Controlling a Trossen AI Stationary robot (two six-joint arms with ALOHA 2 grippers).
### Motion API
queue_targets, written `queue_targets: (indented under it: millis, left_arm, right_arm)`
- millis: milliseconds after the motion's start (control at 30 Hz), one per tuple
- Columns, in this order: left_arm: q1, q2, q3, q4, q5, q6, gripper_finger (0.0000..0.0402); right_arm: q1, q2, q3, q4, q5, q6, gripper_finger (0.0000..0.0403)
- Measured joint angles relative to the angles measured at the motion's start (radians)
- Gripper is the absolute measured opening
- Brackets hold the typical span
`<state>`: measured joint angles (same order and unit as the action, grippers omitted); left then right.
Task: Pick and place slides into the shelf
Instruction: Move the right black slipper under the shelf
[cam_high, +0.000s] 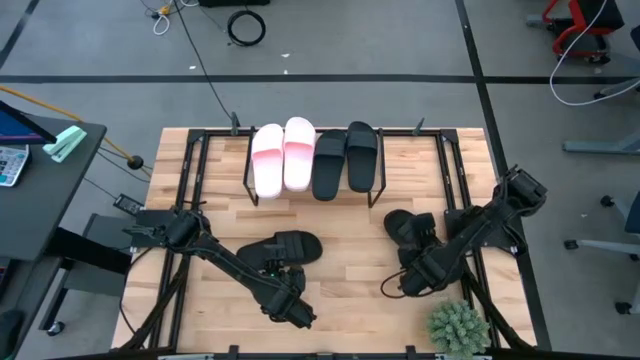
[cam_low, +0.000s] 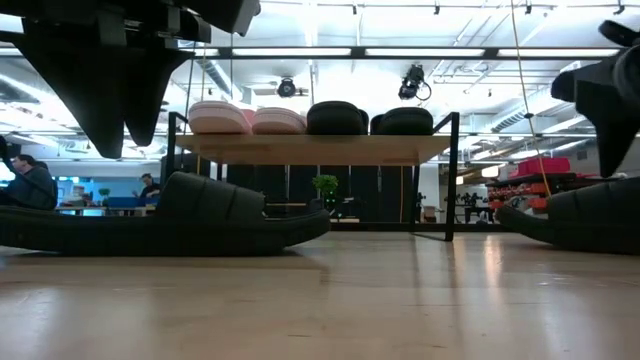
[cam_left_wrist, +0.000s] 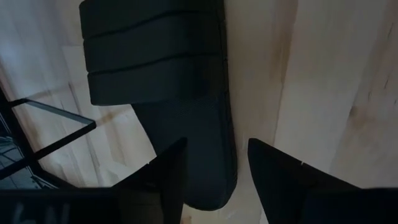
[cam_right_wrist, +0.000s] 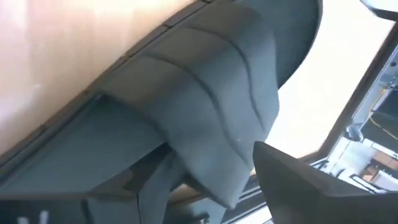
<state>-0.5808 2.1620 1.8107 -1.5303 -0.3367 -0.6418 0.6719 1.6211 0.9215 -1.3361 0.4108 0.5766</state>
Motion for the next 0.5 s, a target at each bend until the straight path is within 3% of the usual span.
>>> queue_targets:
  millis: [300, 400, 500]
  left_arm:
    - [0.0, 0.0, 0.0, 0.0, 0.0, -0.004, 0.0173]
    - [0.0, 0.0, 0.0, 0.0, 0.0, -0.004, 0.0173]
    - [0.0, 0.0, 0.0, 0.001, 0.0, -0.004, 0.0169]
  right_arm:
    - [-0.096, 0.0, 0.0, 0.071, 0.065, -0.074, 0.021]
    - [-0.127, 0.0, 0.0, 0.121, 0.047, -0.126, 0.0177]
    - [-0.152, 0.0, 0.0, 0.149, 0.029, -0.14, 0.0114]
